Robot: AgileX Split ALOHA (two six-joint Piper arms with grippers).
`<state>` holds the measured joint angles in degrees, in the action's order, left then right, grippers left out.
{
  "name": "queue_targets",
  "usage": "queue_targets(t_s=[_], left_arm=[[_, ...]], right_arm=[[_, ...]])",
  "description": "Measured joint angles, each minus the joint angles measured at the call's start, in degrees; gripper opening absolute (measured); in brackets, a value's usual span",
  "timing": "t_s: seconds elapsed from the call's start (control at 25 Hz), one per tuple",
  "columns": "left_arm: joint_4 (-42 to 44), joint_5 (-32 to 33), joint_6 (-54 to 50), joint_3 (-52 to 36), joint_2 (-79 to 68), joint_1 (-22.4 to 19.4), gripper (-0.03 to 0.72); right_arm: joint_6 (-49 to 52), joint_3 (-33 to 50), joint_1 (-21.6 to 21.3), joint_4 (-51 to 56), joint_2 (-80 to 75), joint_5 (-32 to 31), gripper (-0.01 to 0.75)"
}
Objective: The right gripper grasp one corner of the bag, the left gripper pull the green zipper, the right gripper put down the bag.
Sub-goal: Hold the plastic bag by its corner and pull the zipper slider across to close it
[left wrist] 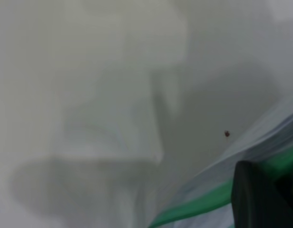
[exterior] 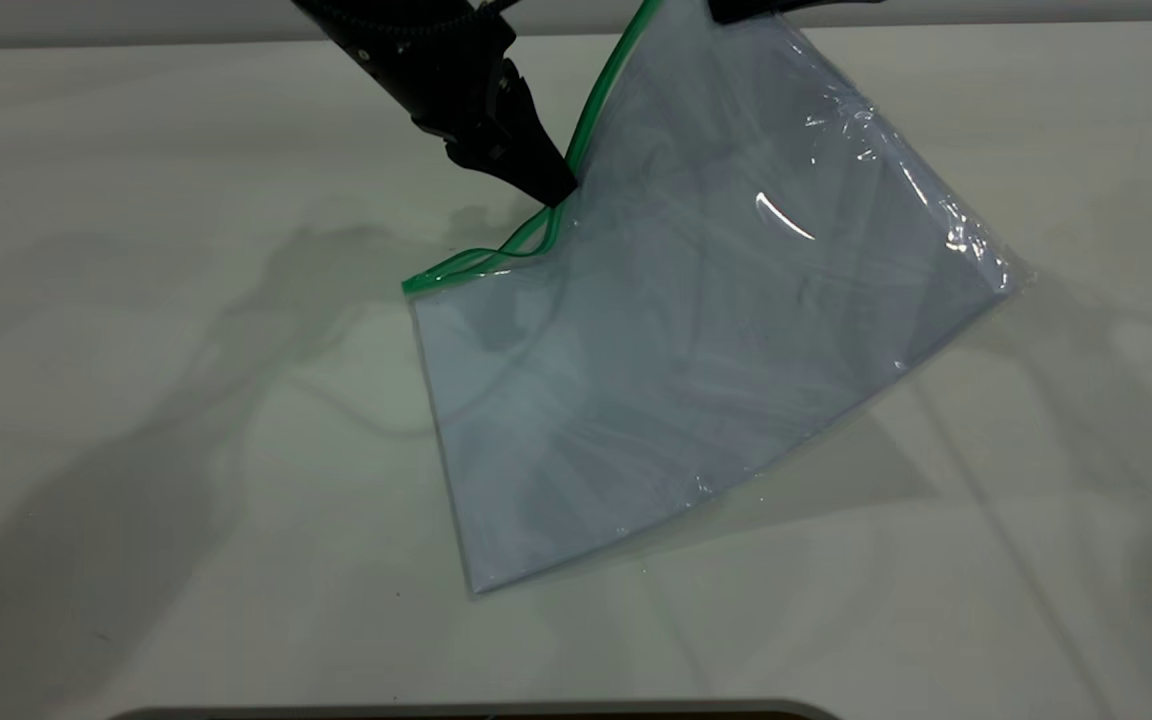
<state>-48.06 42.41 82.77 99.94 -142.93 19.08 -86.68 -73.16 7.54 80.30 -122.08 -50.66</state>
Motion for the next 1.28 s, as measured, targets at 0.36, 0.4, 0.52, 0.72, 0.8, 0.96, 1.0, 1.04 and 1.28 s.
queue_targets(t_s=[0.36, 0.4, 0.52, 0.72, 0.8, 0.96, 1.0, 1.04, 1.28], left_arm=[[0.5, -2.2, -0.1, 0.0, -1.2, 0.0, 0.105], [0.8, -2.5, -0.1, -0.1, -1.5, 0.0, 0.105], [1.2, -3.9, -0.1, -0.1, -2.1, -0.1, 0.107], [1.3, -4.7, -0.1, -0.1, -3.2, -0.4, 0.115], [2.0, -4.8, -0.1, -0.1, -3.5, -0.8, 0.117], [3.1, -5.6, -0.1, -0.1, -3.5, -1.8, 0.123], [3.5, -5.8, -0.4, -0.1, -3.5, -2.0, 0.124], [3.6, -6.0, -0.7, -0.1, -3.5, -2.3, 0.125], [3.4, -5.8, -3.0, -0.1, -3.5, -3.4, 0.131]], right_arm=[[0.0, -0.1, -3.0, 0.5, 0.1, -0.9, 0.033], [0.0, -0.1, -3.4, 0.9, 0.1, -0.9, 0.033], [0.0, -0.2, -3.8, 1.9, 0.2, -1.1, 0.033], [0.0, -0.2, -3.8, 2.1, 0.2, -1.3, 0.033], [0.0, -0.2, -3.8, 2.1, 0.2, -1.3, 0.033], [0.0, -0.2, -3.9, 2.2, 0.2, -1.3, 0.033], [0.0, -0.2, -3.9, 2.2, 0.2, -1.3, 0.033], [0.0, -0.2, -3.9, 2.2, 0.2, -1.3, 0.033], [0.0, -0.2, -3.9, 2.4, 0.2, -1.3, 0.033]])
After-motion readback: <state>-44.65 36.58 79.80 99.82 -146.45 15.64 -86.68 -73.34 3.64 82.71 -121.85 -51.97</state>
